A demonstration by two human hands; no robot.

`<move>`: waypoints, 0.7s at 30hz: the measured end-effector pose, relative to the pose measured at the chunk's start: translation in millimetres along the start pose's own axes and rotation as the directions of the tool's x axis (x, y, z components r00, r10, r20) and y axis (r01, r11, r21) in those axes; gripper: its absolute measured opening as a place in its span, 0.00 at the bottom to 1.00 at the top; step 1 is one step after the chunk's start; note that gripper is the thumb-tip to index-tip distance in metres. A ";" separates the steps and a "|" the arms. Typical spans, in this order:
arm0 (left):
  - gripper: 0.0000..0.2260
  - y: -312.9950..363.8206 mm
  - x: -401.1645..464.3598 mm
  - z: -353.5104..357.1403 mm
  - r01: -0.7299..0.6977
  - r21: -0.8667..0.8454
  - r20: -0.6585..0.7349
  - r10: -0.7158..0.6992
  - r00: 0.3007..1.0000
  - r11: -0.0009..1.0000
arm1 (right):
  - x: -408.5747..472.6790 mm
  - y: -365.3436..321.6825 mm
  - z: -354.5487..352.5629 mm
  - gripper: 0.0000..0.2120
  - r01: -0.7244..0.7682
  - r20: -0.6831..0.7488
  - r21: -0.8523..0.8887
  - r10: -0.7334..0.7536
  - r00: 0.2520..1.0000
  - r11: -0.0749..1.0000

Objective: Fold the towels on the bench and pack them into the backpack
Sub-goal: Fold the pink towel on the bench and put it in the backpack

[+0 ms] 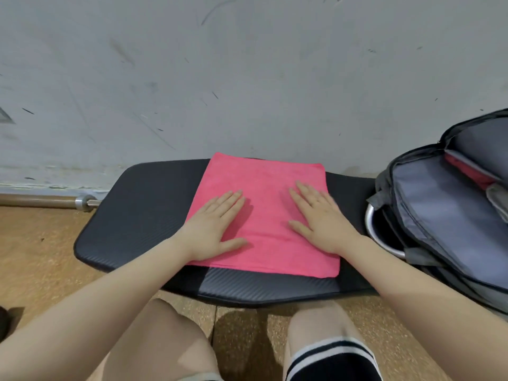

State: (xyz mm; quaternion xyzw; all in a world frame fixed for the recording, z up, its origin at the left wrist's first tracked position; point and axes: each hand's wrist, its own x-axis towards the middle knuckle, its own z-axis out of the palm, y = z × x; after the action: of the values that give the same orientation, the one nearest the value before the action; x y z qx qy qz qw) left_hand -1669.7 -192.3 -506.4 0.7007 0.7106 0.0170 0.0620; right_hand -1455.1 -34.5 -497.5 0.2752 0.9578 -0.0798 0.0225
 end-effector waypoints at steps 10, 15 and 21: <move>0.34 -3.4 -43.4 15.7 -0.157 0.059 0.145 0.148 0.978 0.986 | -43.3 11.1 20.8 0.41 0.254 0.168 0.007 -0.251 0.953 0.967; 0.31 2.3 -45.5 2.8 -0.187 0.128 0.032 0.185 0.982 0.974 | -53.2 0.0 8.5 0.32 0.298 -0.014 -0.016 -0.298 0.954 0.954; 0.13 3.6 -50.9 -4.5 -0.213 0.207 -0.021 0.222 0.975 0.955 | -55.6 -13.6 -2.7 0.23 0.417 0.125 -0.134 -0.402 0.907 0.899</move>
State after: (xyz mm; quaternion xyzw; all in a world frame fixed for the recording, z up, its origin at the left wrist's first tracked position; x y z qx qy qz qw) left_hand -1666.1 -242.8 -498.3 0.7766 0.6285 -0.0334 -0.0279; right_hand -1415.2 -74.5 -488.2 0.0610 0.9953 -0.0194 0.0720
